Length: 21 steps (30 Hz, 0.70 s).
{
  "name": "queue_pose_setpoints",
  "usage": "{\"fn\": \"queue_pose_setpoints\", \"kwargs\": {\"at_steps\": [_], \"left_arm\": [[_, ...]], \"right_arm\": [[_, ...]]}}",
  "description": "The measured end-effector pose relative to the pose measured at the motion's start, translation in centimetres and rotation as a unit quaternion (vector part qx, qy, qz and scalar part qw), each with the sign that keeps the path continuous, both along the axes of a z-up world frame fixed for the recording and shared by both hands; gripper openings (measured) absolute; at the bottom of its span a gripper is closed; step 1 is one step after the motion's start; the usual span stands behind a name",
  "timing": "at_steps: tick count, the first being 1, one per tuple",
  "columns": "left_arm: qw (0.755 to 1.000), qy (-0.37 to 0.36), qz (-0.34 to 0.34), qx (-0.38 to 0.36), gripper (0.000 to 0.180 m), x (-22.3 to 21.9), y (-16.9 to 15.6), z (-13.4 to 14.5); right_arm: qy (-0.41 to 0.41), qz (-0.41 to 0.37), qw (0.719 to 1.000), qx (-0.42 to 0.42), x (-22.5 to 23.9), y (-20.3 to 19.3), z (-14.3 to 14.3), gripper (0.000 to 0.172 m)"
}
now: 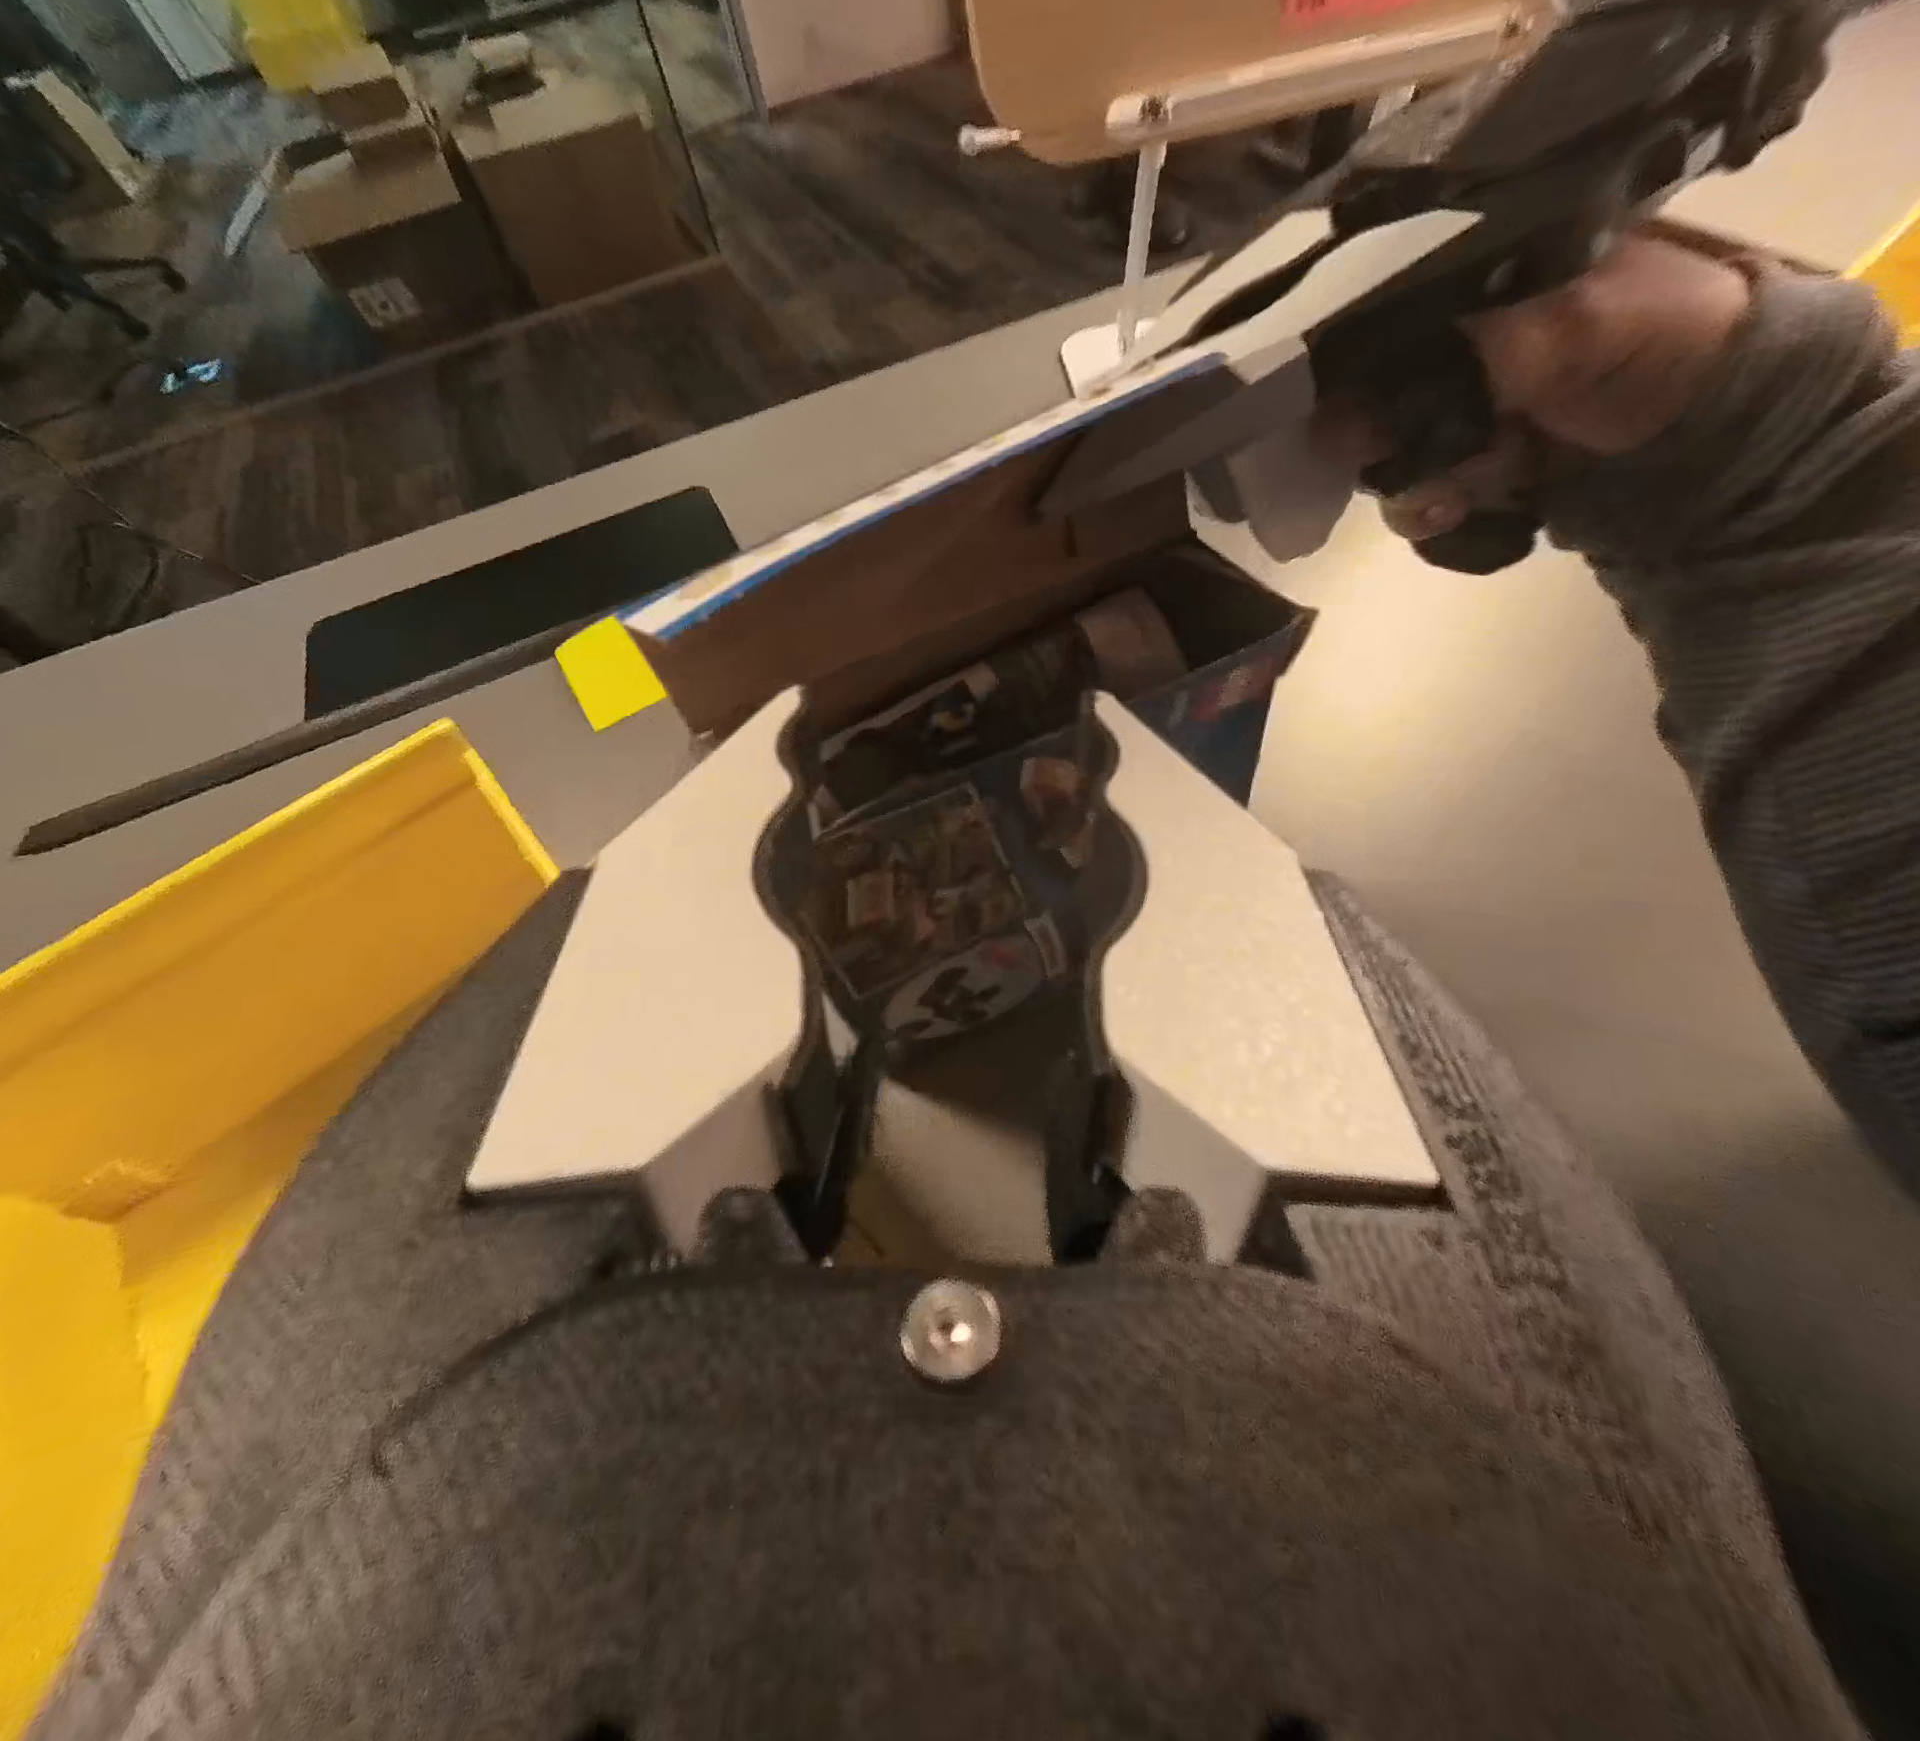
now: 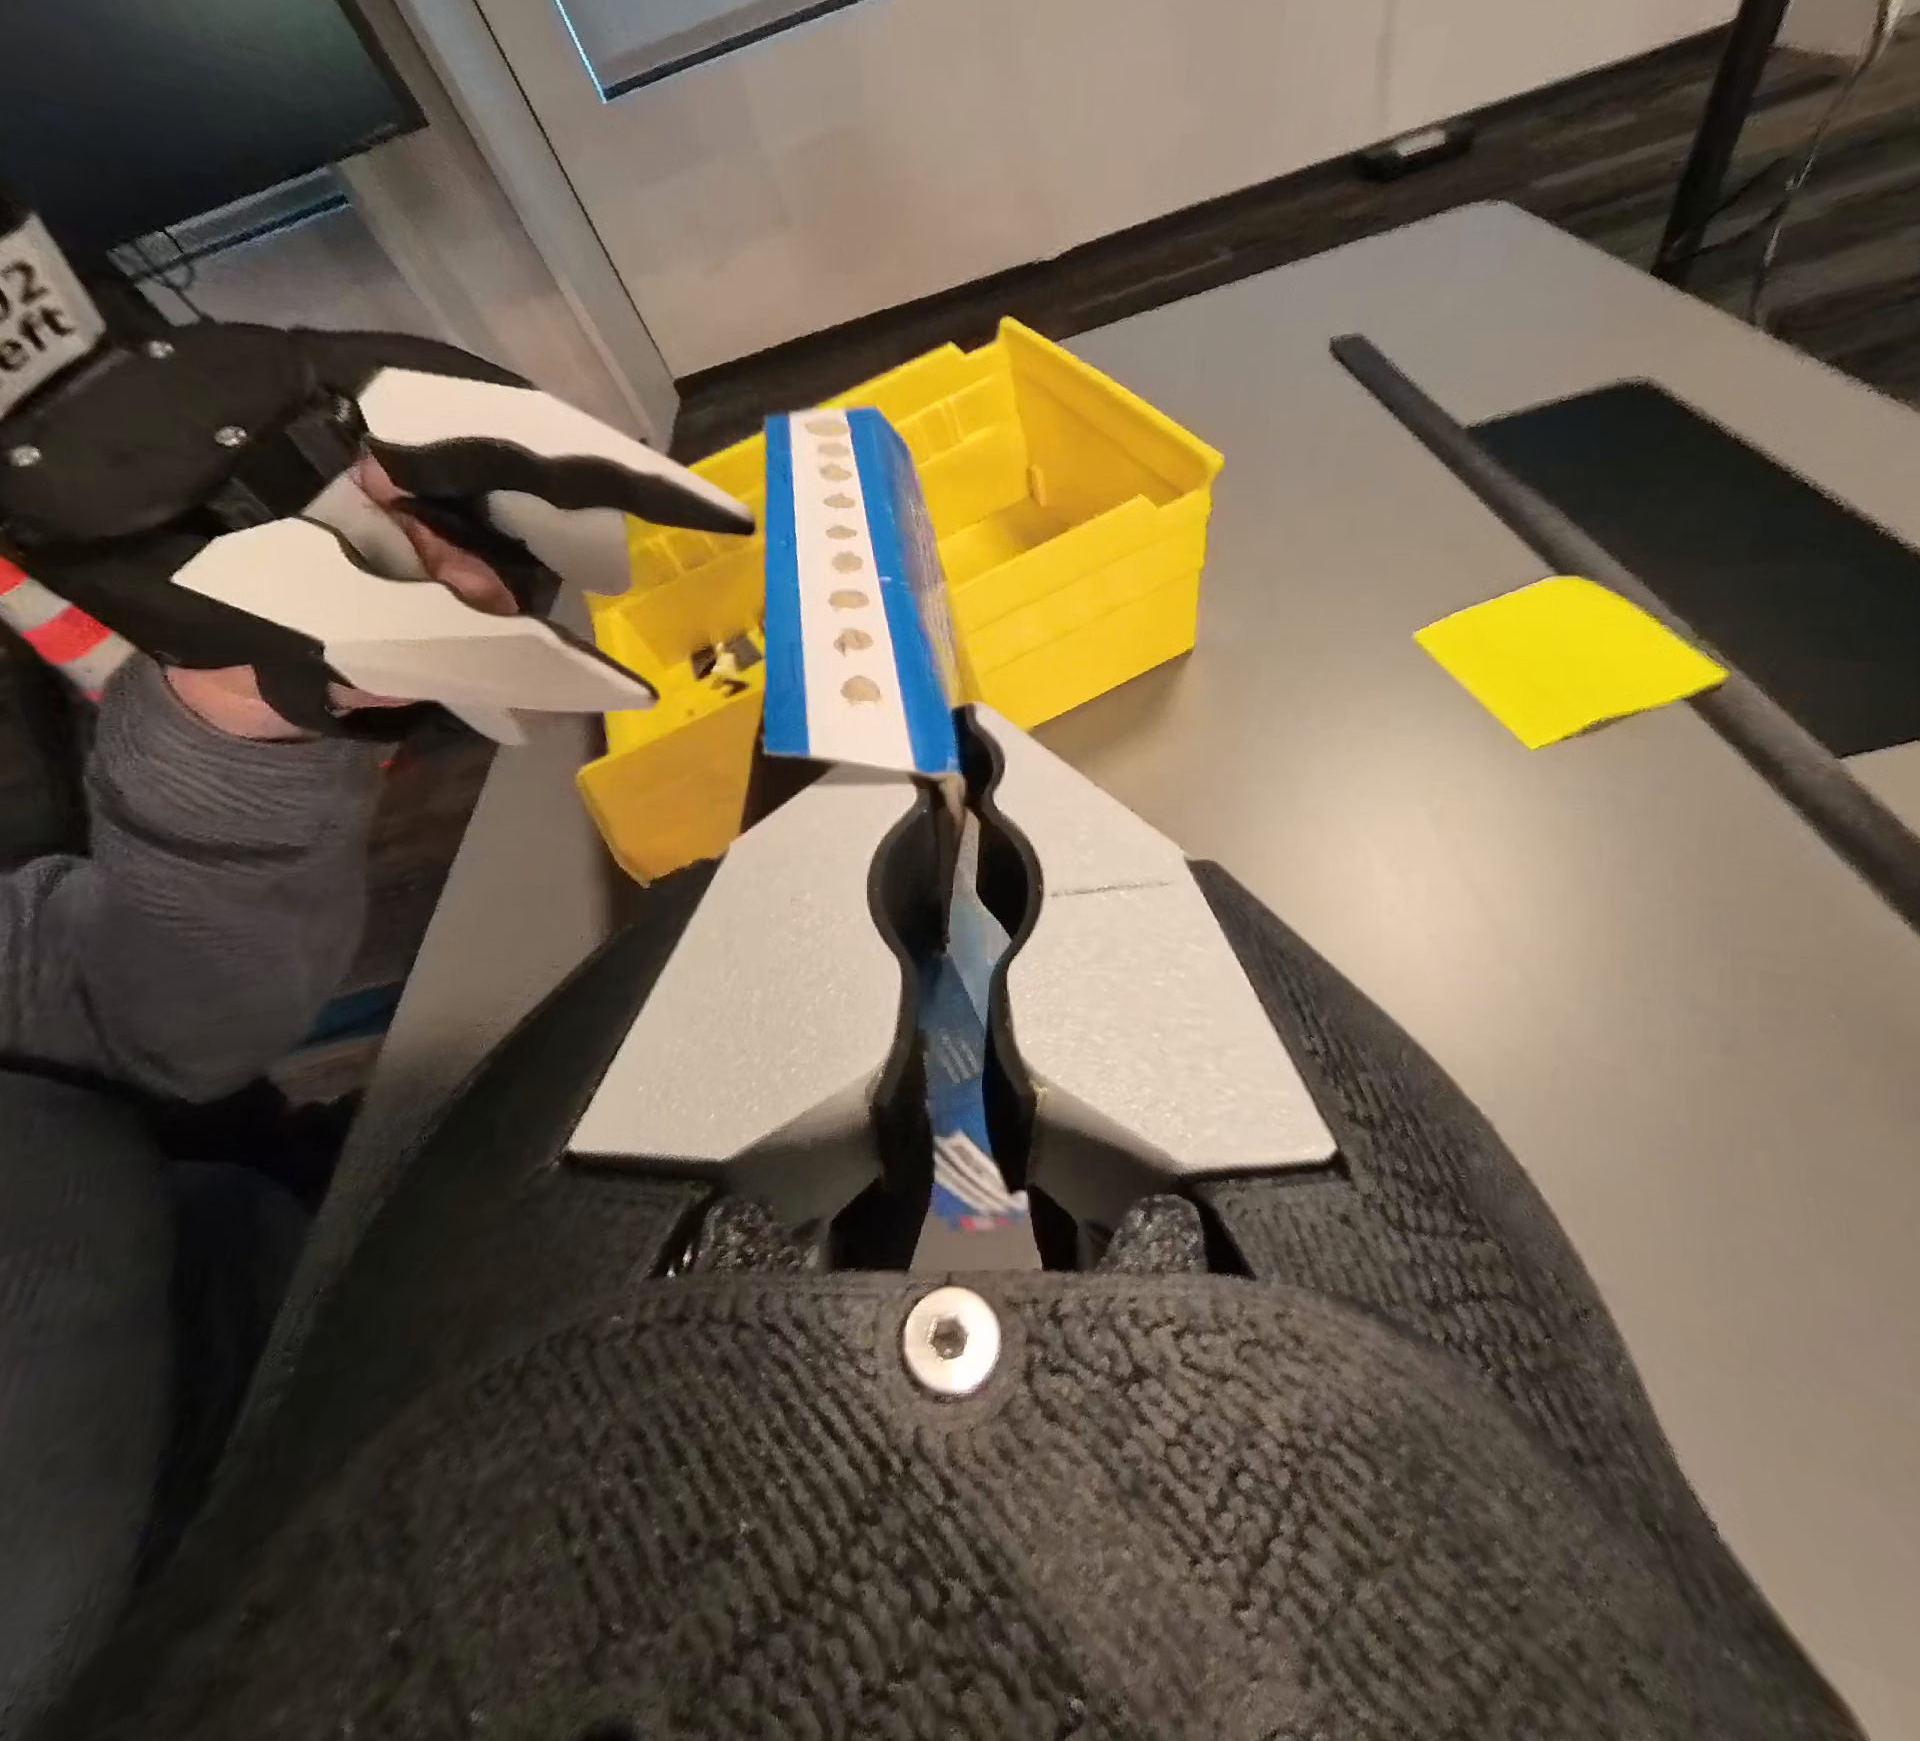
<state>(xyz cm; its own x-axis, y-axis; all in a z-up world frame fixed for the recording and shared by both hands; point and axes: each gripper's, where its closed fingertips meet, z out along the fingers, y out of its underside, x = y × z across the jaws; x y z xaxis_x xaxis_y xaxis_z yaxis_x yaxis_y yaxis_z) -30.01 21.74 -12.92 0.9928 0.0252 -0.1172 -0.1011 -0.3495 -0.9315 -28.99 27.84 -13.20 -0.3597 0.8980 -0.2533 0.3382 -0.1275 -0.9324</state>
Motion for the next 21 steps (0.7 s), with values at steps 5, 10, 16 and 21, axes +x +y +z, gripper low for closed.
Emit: {"fn": "queue_pose_setpoints", "kwargs": {"at_steps": [5,10,16,21], "left_arm": [[0.999,-0.012,0.02,0.042,0.044,-0.8,-1.3,0.6],[0.998,-0.035,0.015,0.042,0.041,-0.7,-1.7,-0.1],[0.999,-0.025,0.02,0.043,0.039,-0.9,-2.1,-0.3],[0.996,-0.014,0.049,0.069,0.037,-2.2,-3.9,0.9]], "right_arm": [[-0.01,-0.039,0.997,-0.062,-0.3,1.8,-0.3,0.0],[0.012,-0.066,0.996,-0.058,0.3,2.8,0.7,0.0],[0.042,-0.052,0.995,-0.075,1.2,2.7,2.0,0.0],[0.053,-0.045,0.994,-0.082,1.3,2.5,2.5,0.0]]}}
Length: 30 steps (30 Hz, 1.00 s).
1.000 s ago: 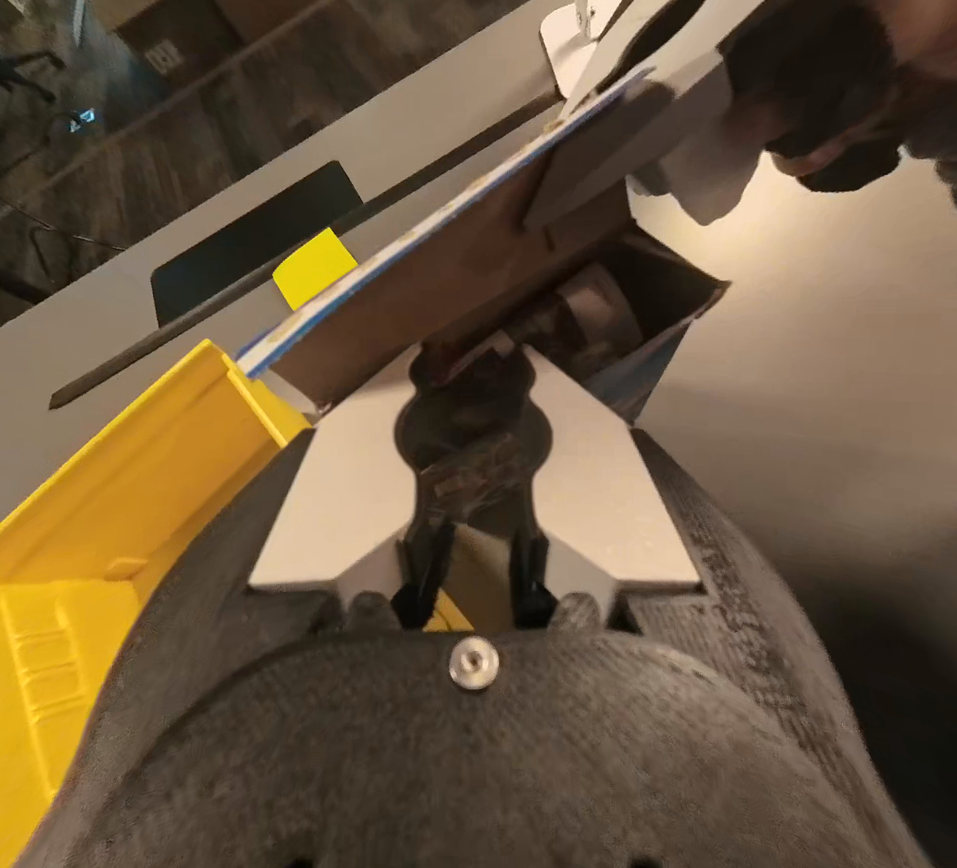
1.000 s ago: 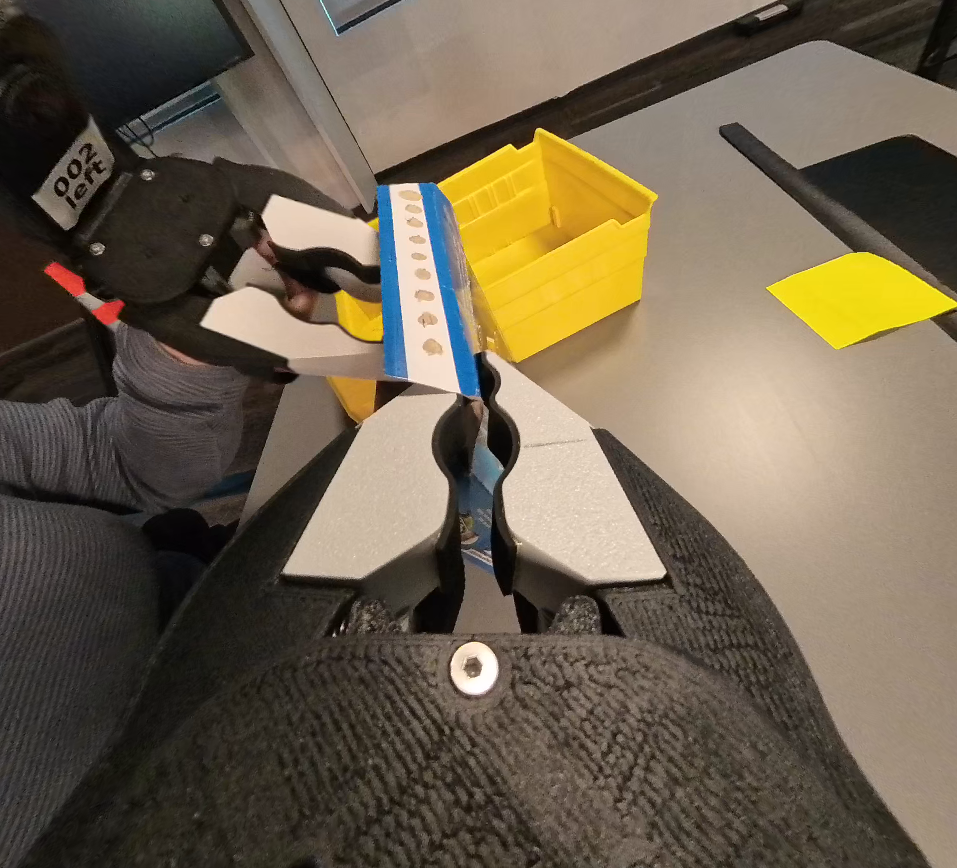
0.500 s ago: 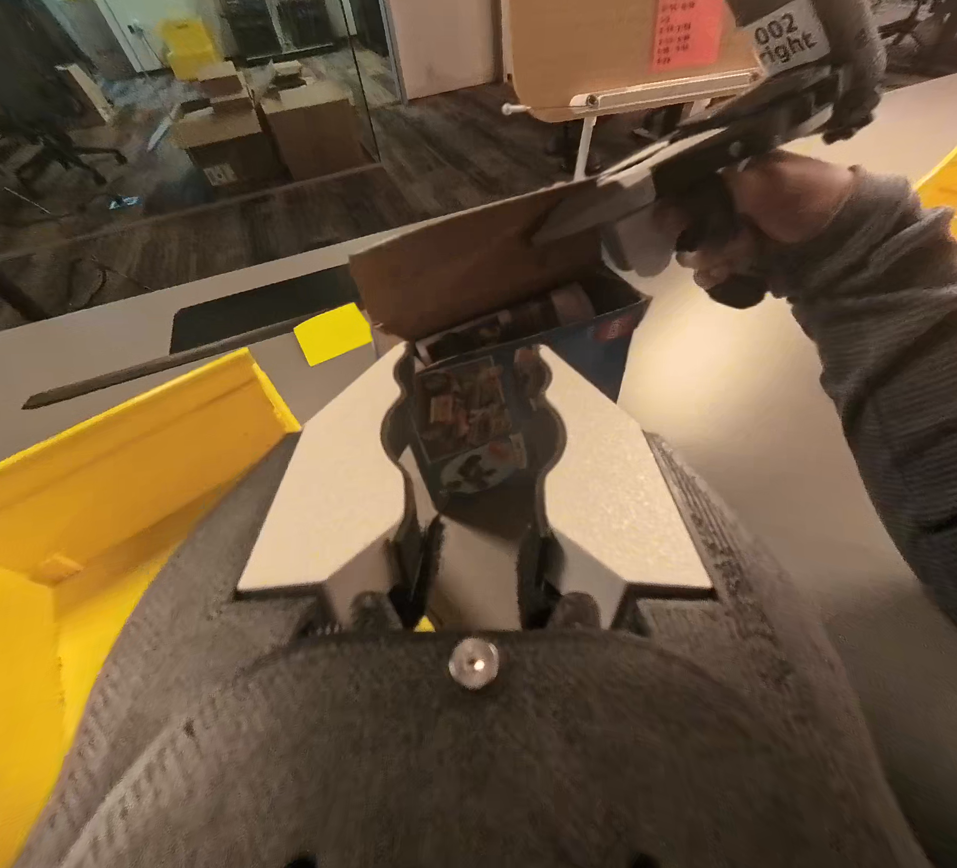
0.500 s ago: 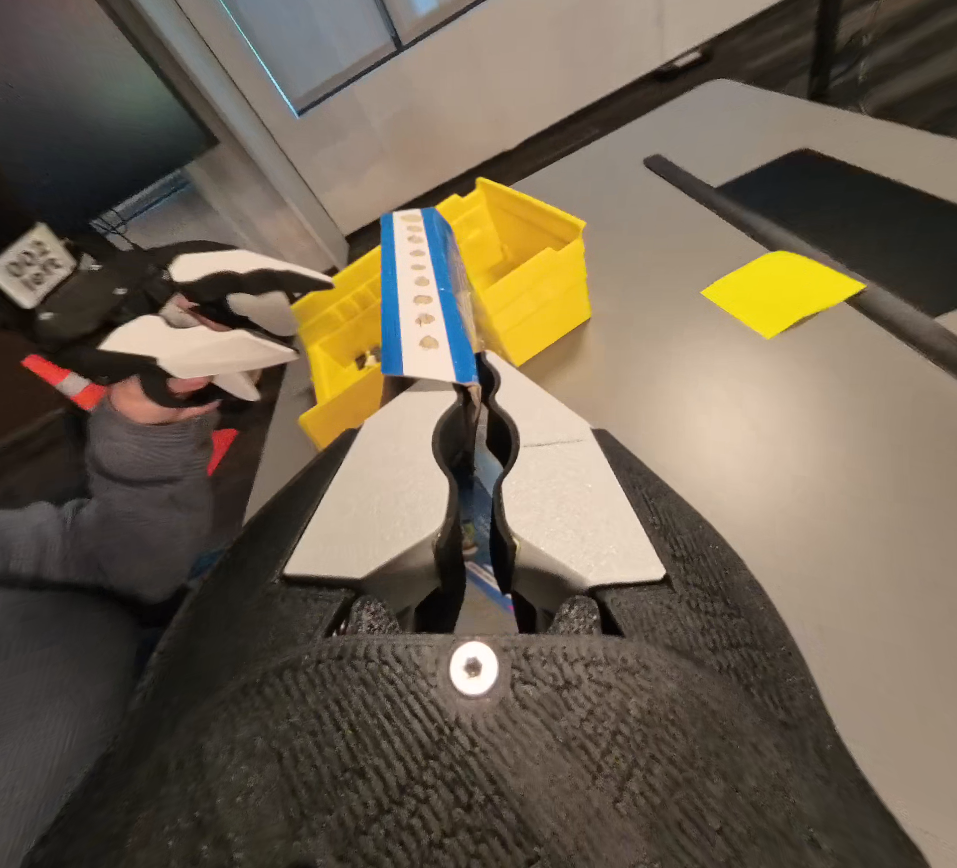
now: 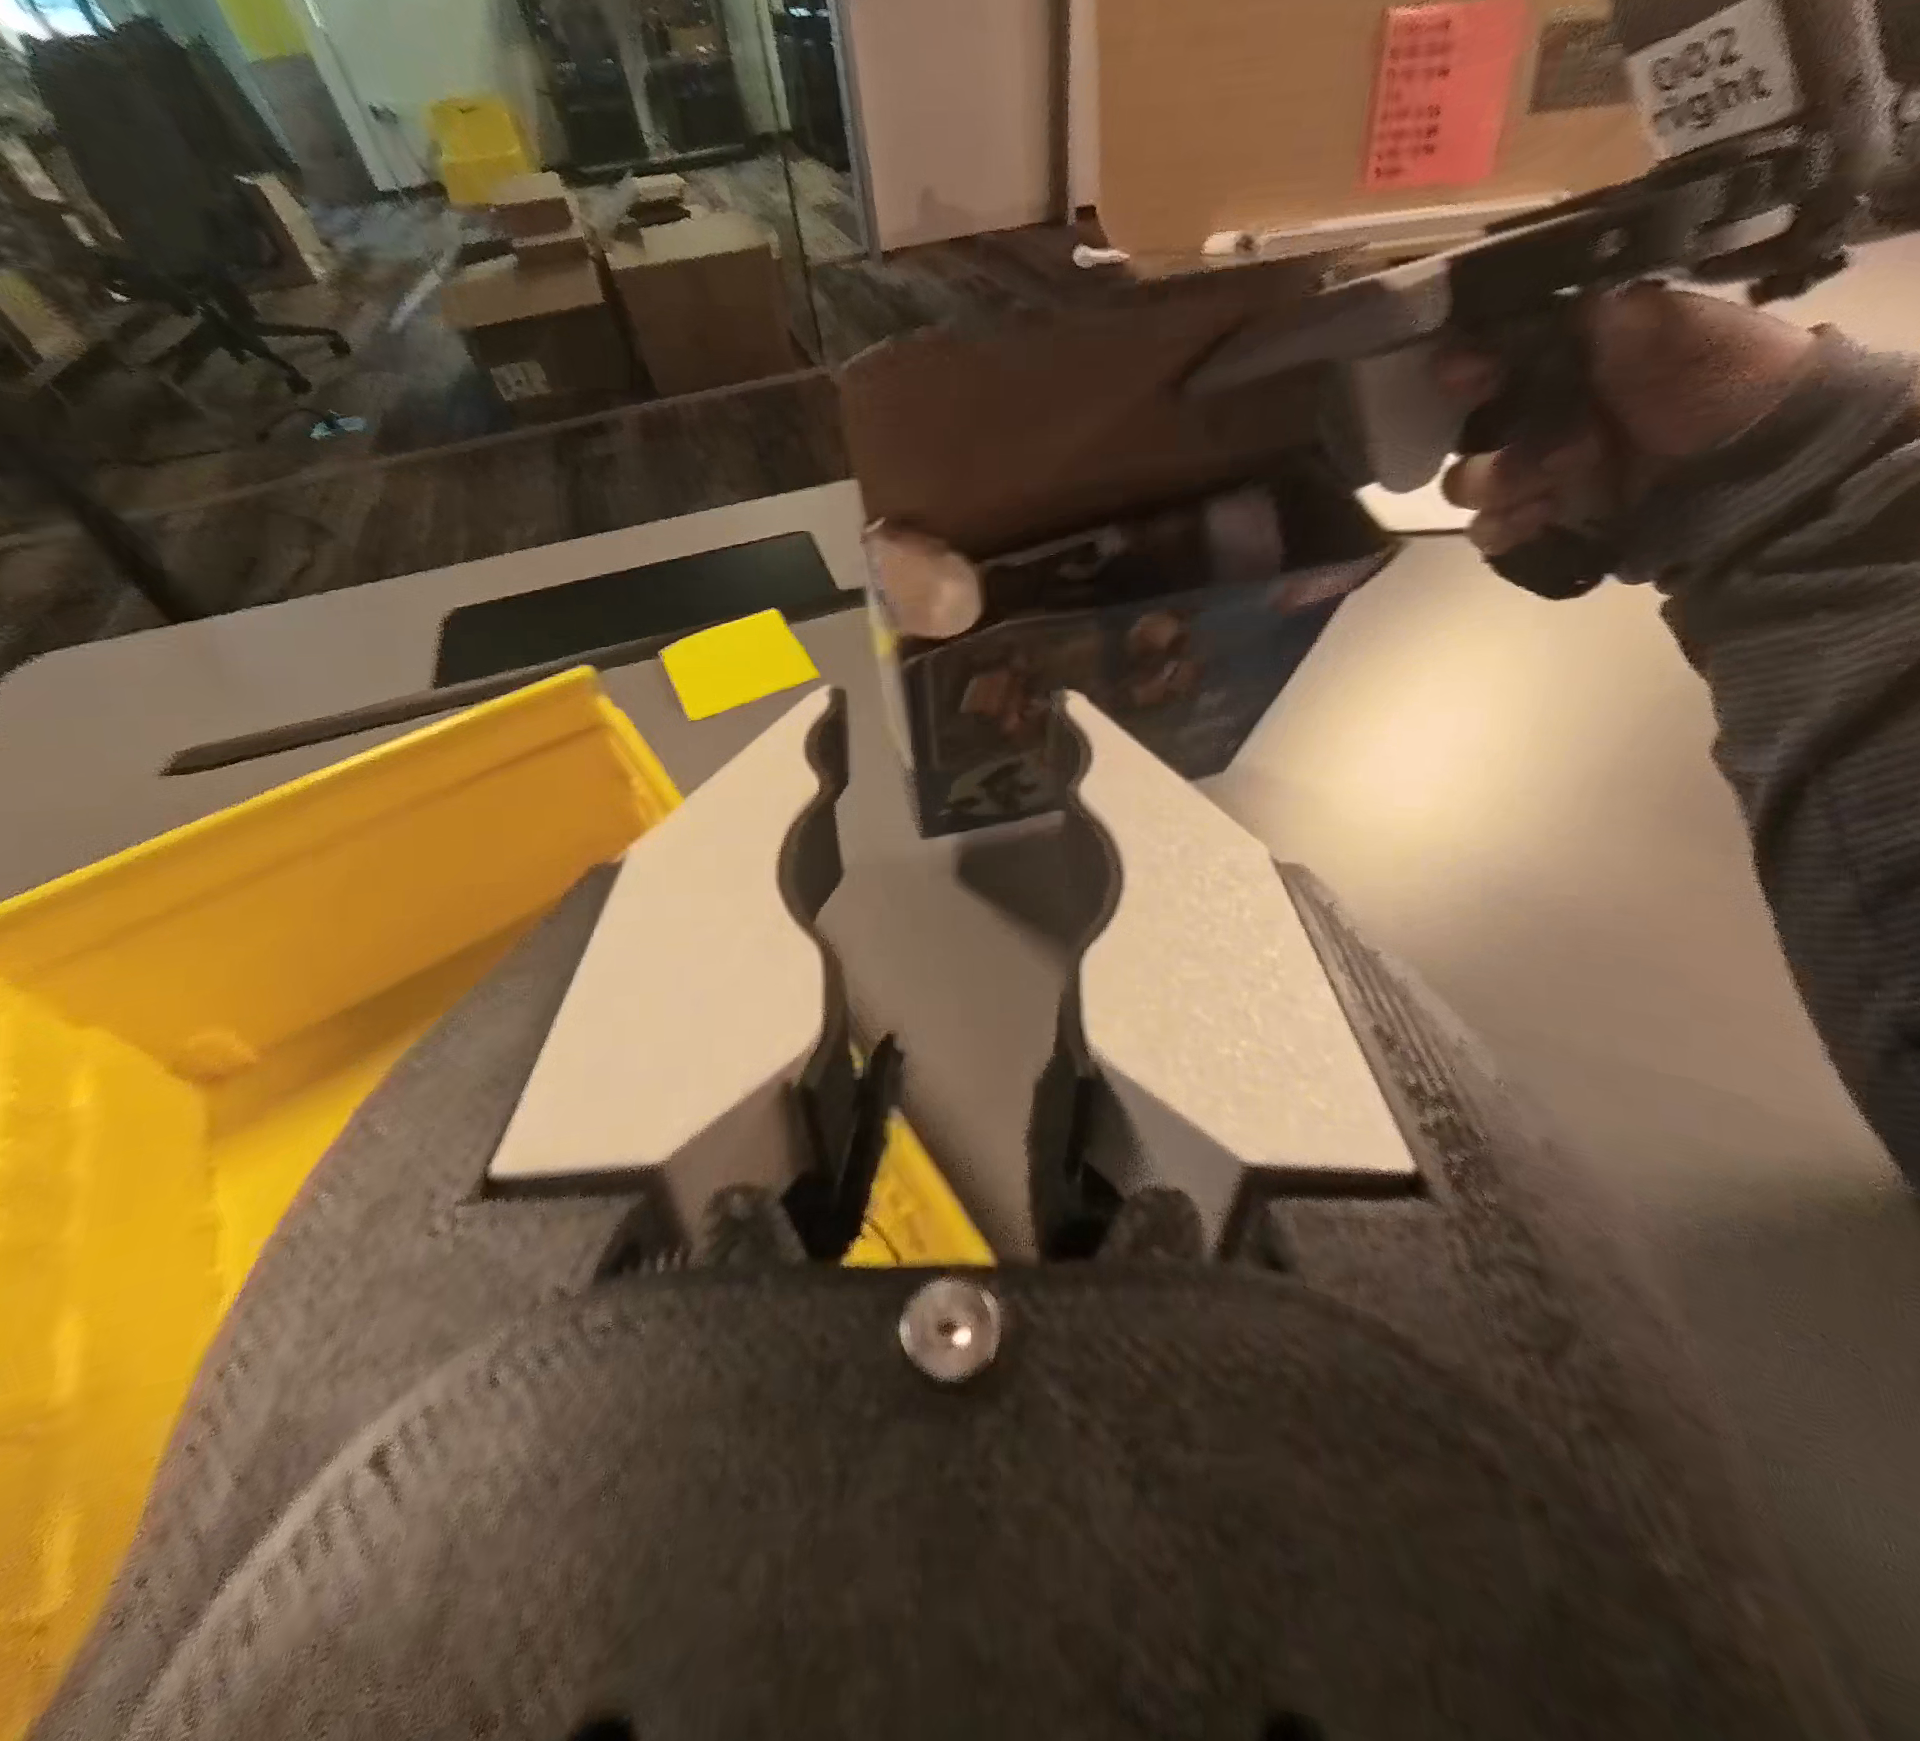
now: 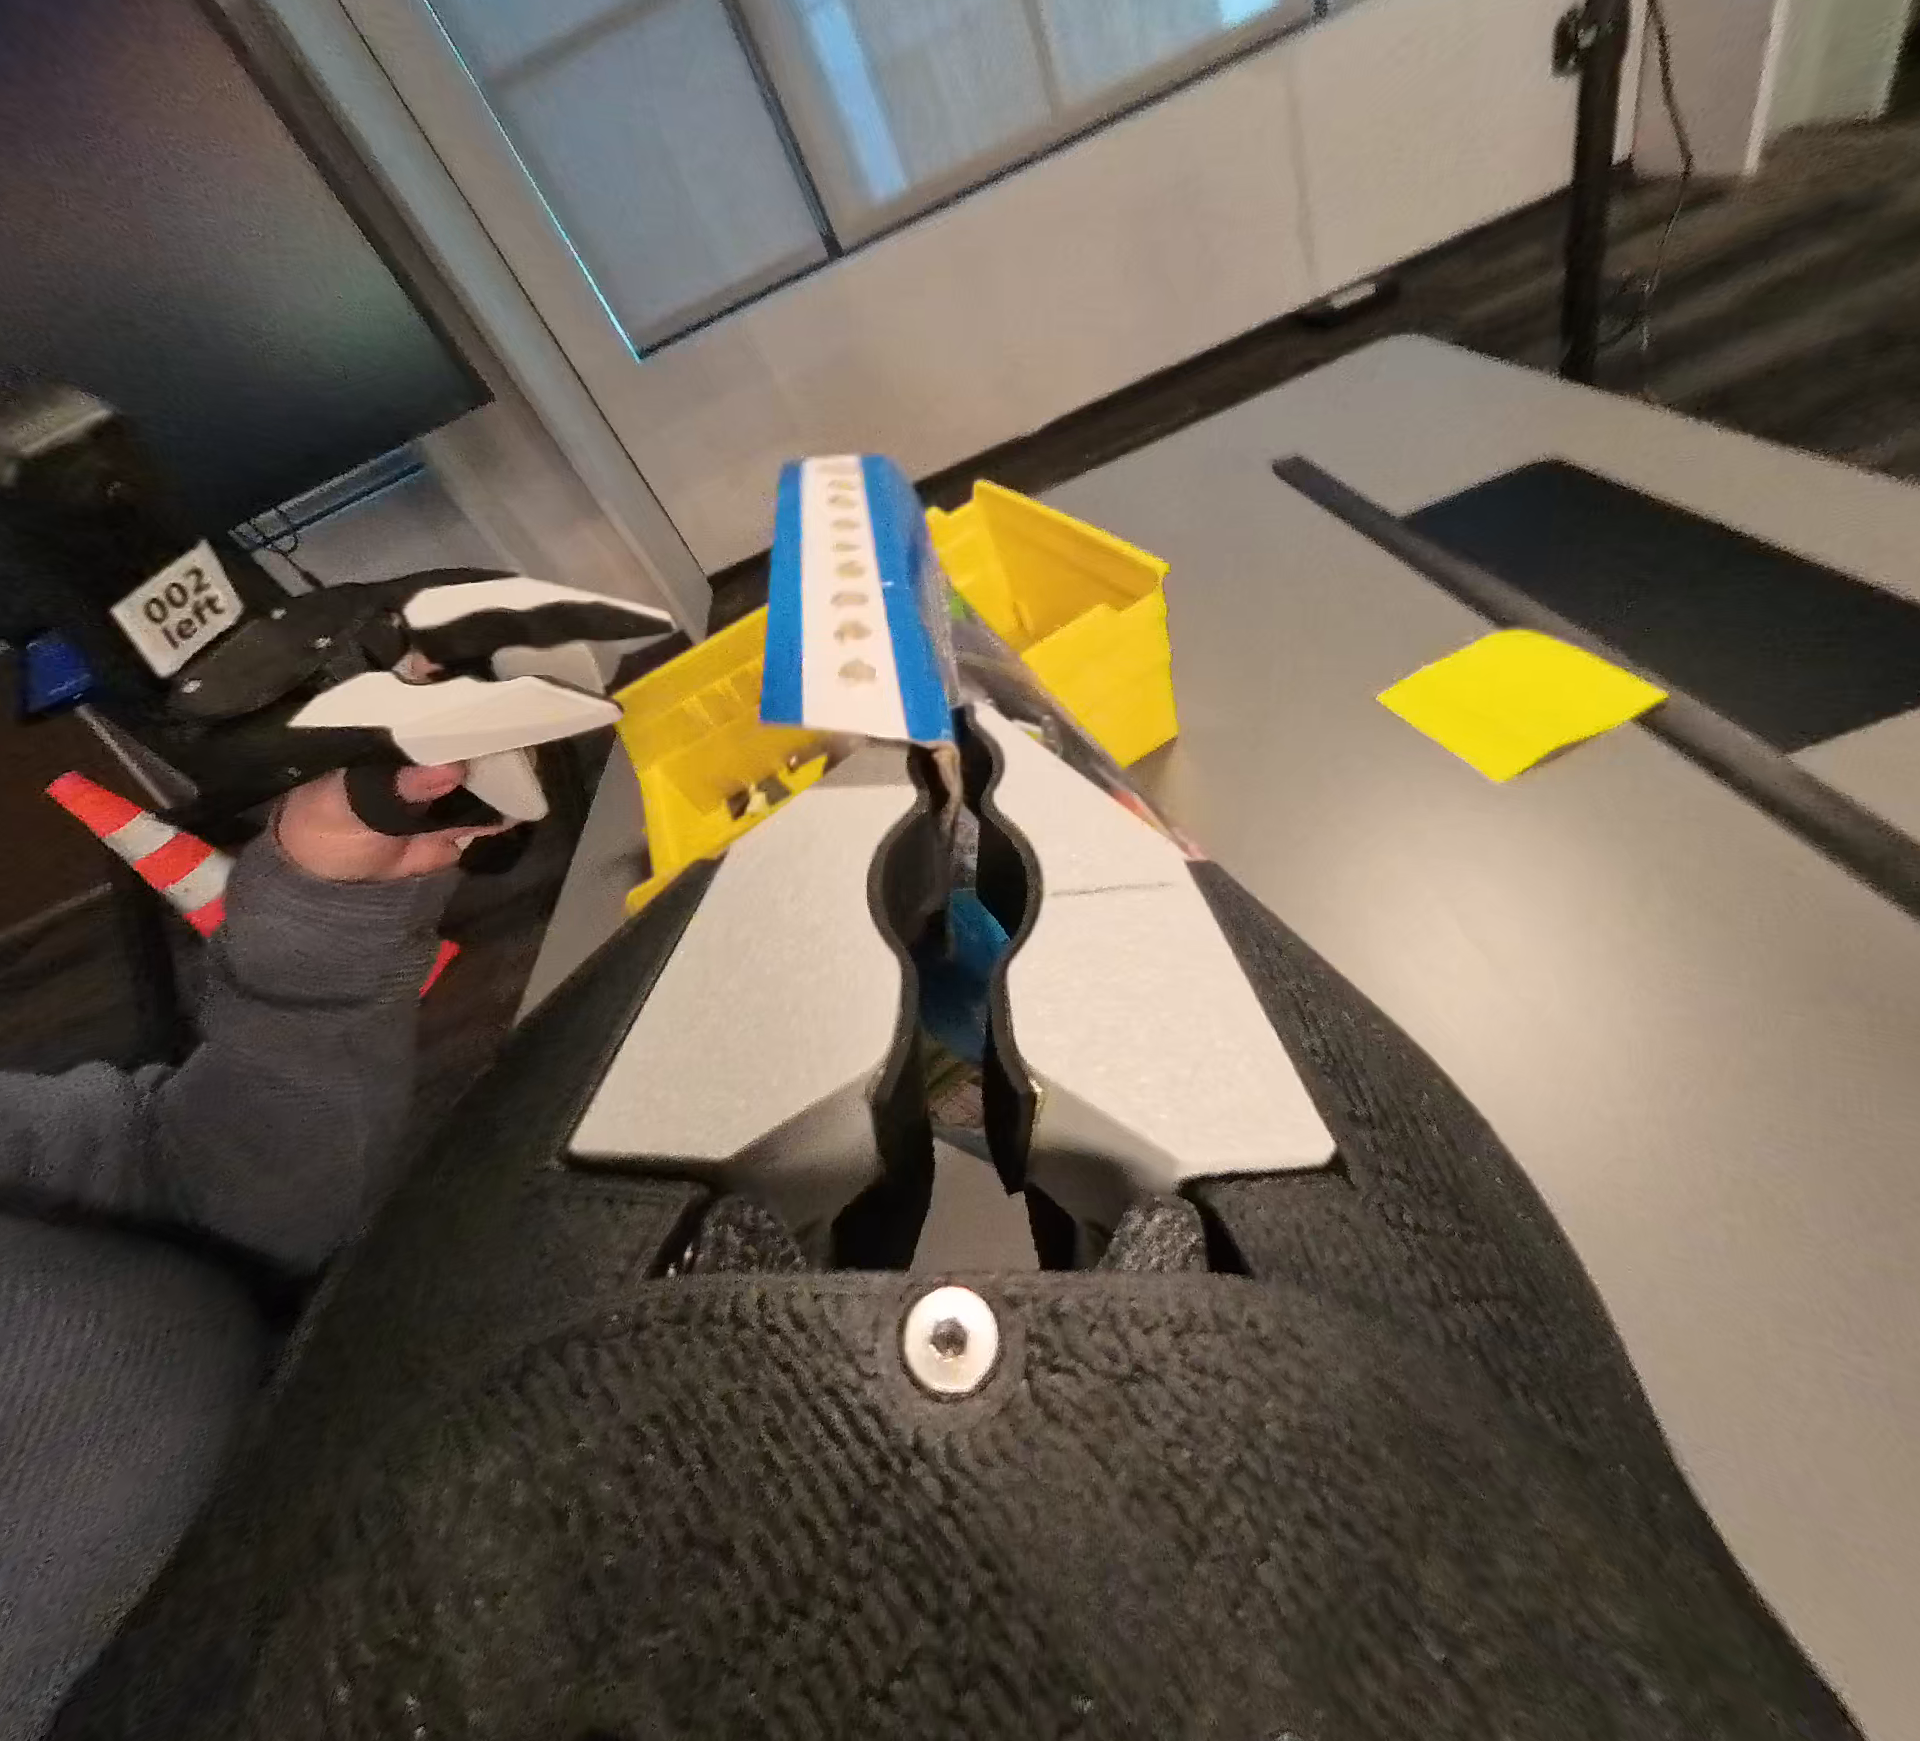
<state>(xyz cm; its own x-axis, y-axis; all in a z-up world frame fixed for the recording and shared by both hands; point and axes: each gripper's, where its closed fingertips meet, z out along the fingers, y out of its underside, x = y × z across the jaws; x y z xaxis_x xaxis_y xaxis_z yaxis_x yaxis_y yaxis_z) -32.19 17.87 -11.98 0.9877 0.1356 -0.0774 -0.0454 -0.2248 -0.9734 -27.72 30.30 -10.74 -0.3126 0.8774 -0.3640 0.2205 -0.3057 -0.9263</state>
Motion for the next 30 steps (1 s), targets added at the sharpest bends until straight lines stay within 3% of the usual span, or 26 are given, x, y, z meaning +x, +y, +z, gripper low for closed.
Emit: {"fn": "queue_pose_setpoints", "kwargs": {"at_steps": [3,7,10,13,15,16,18,21,25,30], "left_arm": [[0.999,0.016,0.038,0.019,0.034,-1.6,-2.1,1.0],[0.994,0.028,0.102,0.042,0.033,-4.4,-6.1,2.5],[0.987,0.028,0.148,0.062,0.03,-6.6,-9.3,3.3],[0.982,0.022,0.178,0.062,0.029,-8.1,-11.6,3.3],[0.98,0.02,0.194,0.041,0.029,-9.1,-12.5,2.5],[0.98,0.016,0.196,0.023,0.029,-9.4,-12.7,1.8],[0.982,0.014,0.185,-0.033,0.029,-9.7,-12.7,-0.1],[0.974,0.009,0.144,-0.174,0.029,-10.1,-12.5,-4.7],[0.924,0.001,0.083,-0.372,0.03,-10.8,-13.3,-10.7],[0.857,0.029,-0.014,-0.514,0.028,-10.5,-14.9,-14.4]], "right_arm": [[-0.05,-0.023,0.998,-0.015,-0.8,1.1,-2.2,0.0],[0.048,0.003,0.999,0.001,0.3,-0.8,2.4,0.0],[0.0,-0.033,0.999,-0.026,-0.4,1.1,0.3,0.0],[0.054,-0.031,0.998,0.021,0.5,0.0,3.0,0.0],[0.023,-0.059,0.998,0.01,-0.2,1.3,1.3,0.0],[-0.005,-0.061,0.998,-0.011,-0.3,1.6,0.4,0.0],[0.011,-0.061,0.998,0.028,-0.1,0.8,1.4,0.0],[-0.006,-0.049,0.998,0.028,-0.9,0.4,0.4,0.0],[-0.032,-0.016,0.999,-0.001,-1.2,0.0,-1.0,0.0],[-0.04,-0.004,0.999,-0.021,-0.8,0.1,-1.6,0.0]]}}
